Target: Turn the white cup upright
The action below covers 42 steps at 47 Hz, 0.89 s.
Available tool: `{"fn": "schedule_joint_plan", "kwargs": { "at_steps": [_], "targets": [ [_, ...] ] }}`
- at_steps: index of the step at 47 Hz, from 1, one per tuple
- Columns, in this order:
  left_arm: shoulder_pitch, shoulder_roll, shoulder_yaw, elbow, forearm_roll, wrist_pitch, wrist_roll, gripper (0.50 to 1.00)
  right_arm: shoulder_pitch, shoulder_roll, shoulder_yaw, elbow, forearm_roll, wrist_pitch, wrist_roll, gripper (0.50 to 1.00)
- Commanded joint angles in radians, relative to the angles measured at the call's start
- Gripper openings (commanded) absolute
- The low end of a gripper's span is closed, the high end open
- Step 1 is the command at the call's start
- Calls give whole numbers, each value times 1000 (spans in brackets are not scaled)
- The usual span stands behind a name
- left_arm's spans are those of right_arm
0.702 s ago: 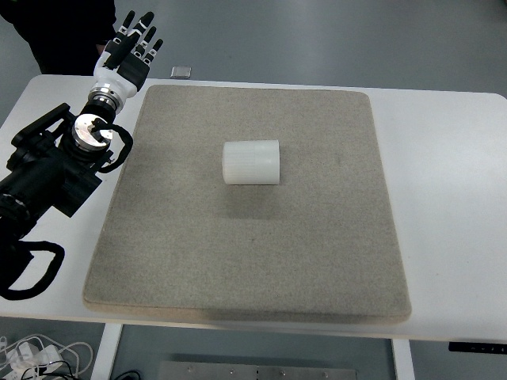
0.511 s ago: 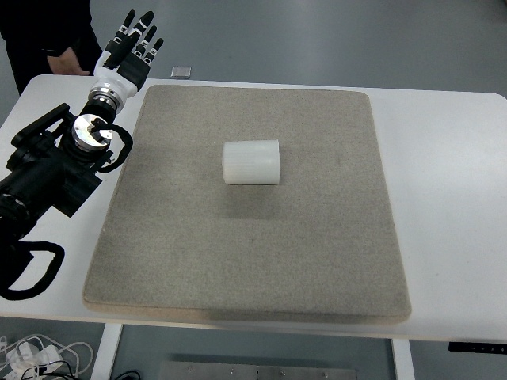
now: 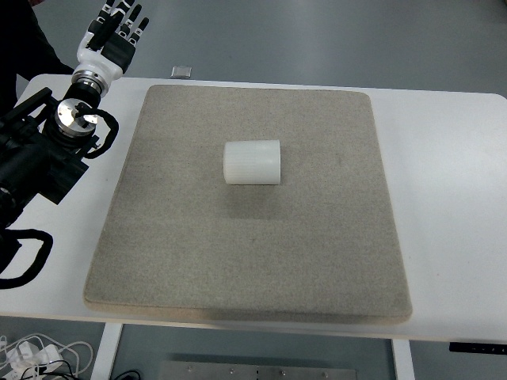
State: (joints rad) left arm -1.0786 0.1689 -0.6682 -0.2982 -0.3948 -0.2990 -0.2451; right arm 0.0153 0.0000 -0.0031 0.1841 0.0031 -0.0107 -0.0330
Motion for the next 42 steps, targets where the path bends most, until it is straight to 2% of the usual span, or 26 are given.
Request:
{"fn": "schedule_joint_plan", "kwargs": {
  "at_steps": [1, 11, 17, 24, 42],
  "targets": [
    [-11, -5, 4, -4, 16, -11, 4, 994, 0, 0, 0, 0, 0, 0, -1, 952],
    [-34, -17, 27, -27, 227, 11, 4, 994, 0, 0, 0, 0, 0, 0, -1, 952],
    [-35, -17, 64, -113, 332, 18, 6, 994, 0, 0, 0, 0, 0, 0, -1, 952],
    [-38, -5, 140, -240, 456, 98, 6, 994, 0, 0, 0, 0, 0, 0, 1, 952],
    [-93, 50, 349, -495, 796, 176, 15, 994, 0, 0, 0, 0, 0, 0, -1, 952]
  ]
}}
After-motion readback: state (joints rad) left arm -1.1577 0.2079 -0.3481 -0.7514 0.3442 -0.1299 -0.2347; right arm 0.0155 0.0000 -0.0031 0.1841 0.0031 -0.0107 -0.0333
